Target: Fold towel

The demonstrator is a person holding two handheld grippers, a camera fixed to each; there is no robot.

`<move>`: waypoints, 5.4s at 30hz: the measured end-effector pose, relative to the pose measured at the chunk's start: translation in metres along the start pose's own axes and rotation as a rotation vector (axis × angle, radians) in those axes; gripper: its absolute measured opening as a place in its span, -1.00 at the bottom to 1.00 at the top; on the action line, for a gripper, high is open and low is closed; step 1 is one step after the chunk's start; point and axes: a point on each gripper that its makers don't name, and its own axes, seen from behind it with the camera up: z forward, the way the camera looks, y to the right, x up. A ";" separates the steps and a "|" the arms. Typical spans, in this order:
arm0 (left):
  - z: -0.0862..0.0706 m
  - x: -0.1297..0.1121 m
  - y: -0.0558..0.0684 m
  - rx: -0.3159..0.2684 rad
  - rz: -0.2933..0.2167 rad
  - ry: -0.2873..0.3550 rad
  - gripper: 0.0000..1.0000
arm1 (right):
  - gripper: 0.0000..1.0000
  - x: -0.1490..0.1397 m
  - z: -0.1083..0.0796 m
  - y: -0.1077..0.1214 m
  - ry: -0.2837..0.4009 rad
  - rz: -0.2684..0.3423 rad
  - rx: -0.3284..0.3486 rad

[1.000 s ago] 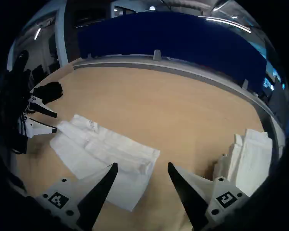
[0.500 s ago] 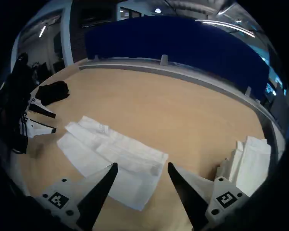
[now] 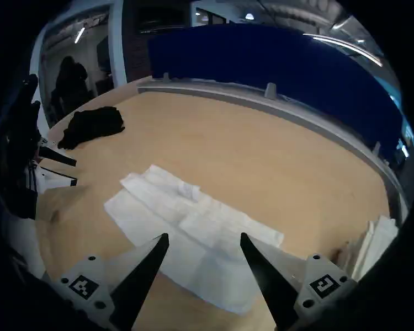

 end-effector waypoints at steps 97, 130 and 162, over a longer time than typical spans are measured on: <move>-0.045 -0.049 -0.036 0.089 -0.090 0.002 0.86 | 1.00 -0.005 0.038 -0.020 -0.050 -0.076 0.055; -0.044 -0.043 -0.037 0.087 -0.072 0.004 0.86 | 0.93 -0.104 -0.049 0.047 -0.150 -0.032 -0.062; -0.047 -0.043 -0.039 0.088 -0.067 0.017 0.86 | -0.91 -0.124 -0.043 0.047 -0.204 -0.025 -0.033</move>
